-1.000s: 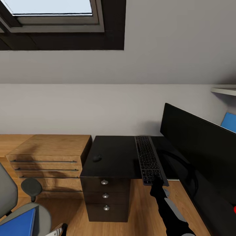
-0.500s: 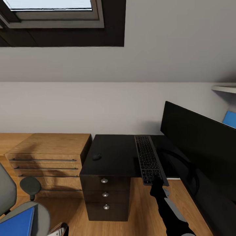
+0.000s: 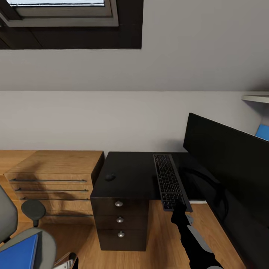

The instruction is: In the bedroom, organize the workspace by keeping the computer under the desk, ensuring the monitor is on the desk, placing the keyboard on the desk next to the monitor, placing the mouse on the desk next to the keyboard, moving the folder from the swivel chair onto the desk next to the mouse, stacking the notebook on top of the folder with the pen on top of the notebook, and positioning the swivel chair next to the desk.

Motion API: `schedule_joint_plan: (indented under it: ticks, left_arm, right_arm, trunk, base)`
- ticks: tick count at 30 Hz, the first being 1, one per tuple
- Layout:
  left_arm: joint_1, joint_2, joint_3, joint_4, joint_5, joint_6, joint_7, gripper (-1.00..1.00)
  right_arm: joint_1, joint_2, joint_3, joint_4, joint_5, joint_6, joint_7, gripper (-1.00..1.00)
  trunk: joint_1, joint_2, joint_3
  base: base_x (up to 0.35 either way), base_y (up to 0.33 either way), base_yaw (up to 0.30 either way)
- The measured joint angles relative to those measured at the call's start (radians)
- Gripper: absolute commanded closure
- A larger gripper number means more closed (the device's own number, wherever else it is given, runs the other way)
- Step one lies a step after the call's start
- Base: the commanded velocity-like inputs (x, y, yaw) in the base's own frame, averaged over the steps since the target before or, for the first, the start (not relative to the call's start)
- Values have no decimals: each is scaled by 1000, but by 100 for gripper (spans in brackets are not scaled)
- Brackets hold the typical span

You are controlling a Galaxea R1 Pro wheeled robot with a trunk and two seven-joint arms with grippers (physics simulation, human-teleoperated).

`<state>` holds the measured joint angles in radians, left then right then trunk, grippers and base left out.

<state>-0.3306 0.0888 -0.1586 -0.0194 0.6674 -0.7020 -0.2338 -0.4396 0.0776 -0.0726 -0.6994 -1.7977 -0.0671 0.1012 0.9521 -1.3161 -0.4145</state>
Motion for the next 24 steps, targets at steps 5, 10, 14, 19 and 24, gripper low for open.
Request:
schedule_joint_plan:
  ticks: [5, 10, 14, 19, 24]
  left_arm:
    - [0, 0, 0, 0, 0, 0, 0, -100]
    - [0, 0, 0, 0, 0, 0, 0, -100]
    - [0, 0, 0, 0, 0, 0, 0, -100]
    - [0, 0, 0, 0, 0, 0, 0, -100]
    - [0, 0, 0, 0, 0, 0, 0, -100]
  right_arm:
    - [0, -1, 2, 0, 0, 1, 1, 100]
    - [0, -1, 4, 1, 0, 3, 1, 100]
    - [0, -2, 6, 1, -1, 4, -1, 100]
    - [0, -1, 10, -1, 1, 4, 0, 100]
    - [0, -1, 11, -4, 5, 6, 7, 100]
  trunk:
    - [12, -21, -10]
    - [12, -21, -10]
    - [12, -21, -10]
    - [12, -21, -10]
    - [12, -21, -10]
  base:
    - [0, 0, 0]
    - [0, 0, 0]
    - [0, 0, 0]
    - [0, 0, 0]
    - [0, 0, 0]
